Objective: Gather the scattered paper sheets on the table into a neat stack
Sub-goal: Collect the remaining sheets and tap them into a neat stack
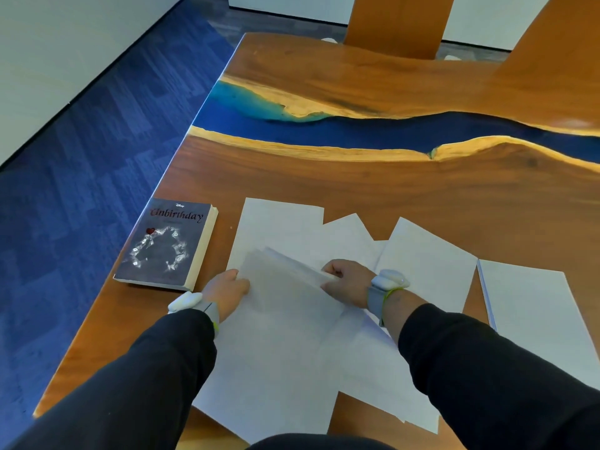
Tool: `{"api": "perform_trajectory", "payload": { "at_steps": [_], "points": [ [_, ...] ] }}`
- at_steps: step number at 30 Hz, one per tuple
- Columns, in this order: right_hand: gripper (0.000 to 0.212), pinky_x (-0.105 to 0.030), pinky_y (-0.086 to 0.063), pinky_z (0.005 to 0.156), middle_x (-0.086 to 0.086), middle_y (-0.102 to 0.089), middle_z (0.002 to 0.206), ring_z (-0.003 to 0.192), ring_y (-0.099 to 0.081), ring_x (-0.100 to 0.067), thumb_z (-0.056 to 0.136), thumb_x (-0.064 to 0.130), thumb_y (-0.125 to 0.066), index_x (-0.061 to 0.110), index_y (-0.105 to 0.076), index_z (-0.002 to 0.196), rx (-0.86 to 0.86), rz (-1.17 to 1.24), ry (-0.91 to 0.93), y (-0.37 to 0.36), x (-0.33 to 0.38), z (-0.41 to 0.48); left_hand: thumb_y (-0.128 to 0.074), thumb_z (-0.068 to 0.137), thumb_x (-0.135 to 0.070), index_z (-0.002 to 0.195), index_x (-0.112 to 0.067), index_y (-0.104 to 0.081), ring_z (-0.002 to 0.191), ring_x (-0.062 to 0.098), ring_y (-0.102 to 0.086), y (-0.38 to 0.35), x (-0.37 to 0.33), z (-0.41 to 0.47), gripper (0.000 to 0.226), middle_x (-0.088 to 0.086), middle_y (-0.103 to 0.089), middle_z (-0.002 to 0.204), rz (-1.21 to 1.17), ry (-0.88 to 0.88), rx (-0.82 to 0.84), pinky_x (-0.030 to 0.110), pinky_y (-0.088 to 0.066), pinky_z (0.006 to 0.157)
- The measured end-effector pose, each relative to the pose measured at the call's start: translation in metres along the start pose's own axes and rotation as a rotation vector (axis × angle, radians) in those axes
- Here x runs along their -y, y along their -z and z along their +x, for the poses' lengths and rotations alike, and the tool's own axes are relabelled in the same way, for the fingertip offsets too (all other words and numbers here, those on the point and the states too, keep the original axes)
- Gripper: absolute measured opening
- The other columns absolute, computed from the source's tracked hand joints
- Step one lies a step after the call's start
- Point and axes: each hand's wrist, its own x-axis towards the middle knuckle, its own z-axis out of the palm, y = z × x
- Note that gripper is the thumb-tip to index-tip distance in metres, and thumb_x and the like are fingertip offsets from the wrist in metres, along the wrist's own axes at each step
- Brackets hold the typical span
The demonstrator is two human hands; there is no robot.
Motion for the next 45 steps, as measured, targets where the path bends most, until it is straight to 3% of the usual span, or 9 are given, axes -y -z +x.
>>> {"api": "perform_trajectory", "payload": {
  "at_steps": [2,4,8,13,15,18,24,34,45],
  "points": [
    [0.009,-0.016,-0.041,0.056,0.018,-0.067,0.081,0.073,-0.061,-0.002,0.075,0.031,-0.07,0.033,-0.066,0.082,0.039,0.05,0.007,0.01,0.005,-0.002,-0.058,0.081,-0.021,0.095,-0.008,-0.062,0.074,0.026,-0.056,0.004,-0.001,-0.001,0.019,0.015,-0.061,0.095,-0.091,-0.005,0.014,0.033,-0.042,0.07],
    [0.013,-0.019,-0.045,0.062,0.017,-0.068,0.085,0.076,-0.062,-0.003,0.075,0.032,-0.071,0.033,-0.068,0.087,0.057,0.107,-0.006,0.016,0.008,-0.002,-0.063,0.071,-0.031,0.093,-0.011,-0.058,0.075,0.026,-0.057,0.009,0.0,-0.002,0.03,0.01,-0.06,0.088,-0.156,-0.014,0.036,0.036,-0.045,0.072],
    [0.013,-0.021,-0.048,0.071,0.011,-0.07,0.094,0.083,-0.063,-0.012,0.076,0.032,-0.073,0.034,-0.069,0.088,0.008,0.173,-0.011,0.019,0.01,-0.001,-0.078,0.083,-0.036,0.126,-0.028,-0.054,0.102,0.029,-0.072,0.012,-0.005,-0.007,0.05,0.004,-0.07,0.118,-0.222,0.002,0.158,0.047,-0.058,0.094],
    [0.019,-0.019,-0.045,0.059,0.003,-0.069,0.092,0.077,-0.063,-0.015,0.081,0.035,-0.073,0.028,-0.069,0.098,-0.157,0.25,-0.072,0.02,-0.01,-0.002,-0.063,0.097,-0.04,0.128,-0.01,-0.063,0.114,0.033,-0.066,0.014,-0.006,-0.009,0.043,0.012,-0.069,0.124,-0.005,-0.073,0.039,0.05,-0.052,0.102],
    [0.034,-0.024,-0.049,0.069,0.0,-0.065,0.106,0.091,-0.063,-0.022,0.082,0.04,-0.069,0.027,-0.063,0.113,-0.244,0.131,-0.161,0.024,-0.027,-0.003,-0.061,0.1,-0.035,0.139,-0.006,-0.056,0.121,0.036,-0.062,0.015,-0.006,-0.008,0.049,0.015,-0.065,0.133,-0.036,-0.057,-0.001,0.05,-0.049,0.106],
    [0.074,-0.035,-0.045,0.09,-0.006,-0.05,0.13,0.117,-0.052,-0.031,0.071,0.057,-0.068,0.03,-0.044,0.135,-0.22,-0.302,-0.307,0.026,-0.058,-0.009,-0.059,0.102,-0.026,0.129,-0.006,-0.063,0.11,0.035,-0.066,0.008,-0.009,-0.007,0.034,0.015,-0.07,0.122,-0.041,-0.074,-0.119,0.045,-0.052,0.1],
    [0.108,-0.041,-0.045,0.095,-0.006,-0.034,0.135,0.122,-0.039,-0.032,0.05,0.071,-0.068,0.029,-0.027,0.141,-0.054,-0.52,-0.277,0.002,-0.078,-0.018,-0.054,0.104,-0.033,0.151,-0.005,-0.043,0.136,0.036,-0.049,-0.005,-0.018,-0.005,0.055,0.016,-0.051,0.15,0.018,-0.001,-0.163,0.045,-0.039,0.114],
    [0.089,-0.04,-0.048,0.088,-0.009,-0.031,0.137,0.118,-0.04,-0.034,0.072,0.054,-0.065,0.021,-0.023,0.142,-0.059,-0.557,-0.141,-0.004,-0.086,-0.034,-0.052,0.105,-0.031,0.149,-0.006,-0.045,0.134,0.037,-0.051,-0.02,-0.031,-0.005,0.052,0.017,-0.053,0.148,0.041,0.03,-0.152,0.05,-0.041,0.113],
    [0.046,-0.033,-0.049,0.078,-0.011,-0.064,0.113,0.099,-0.064,-0.031,0.094,0.016,-0.043,0.021,-0.038,0.14,-0.254,-0.248,-0.149,0.016,-0.071,-0.034,-0.052,0.105,-0.026,0.147,-0.005,-0.046,0.126,0.038,-0.057,-0.035,-0.037,-0.007,0.048,0.018,-0.058,0.14,-0.083,0.077,-0.121,0.05,-0.046,0.109]
  ]
}}
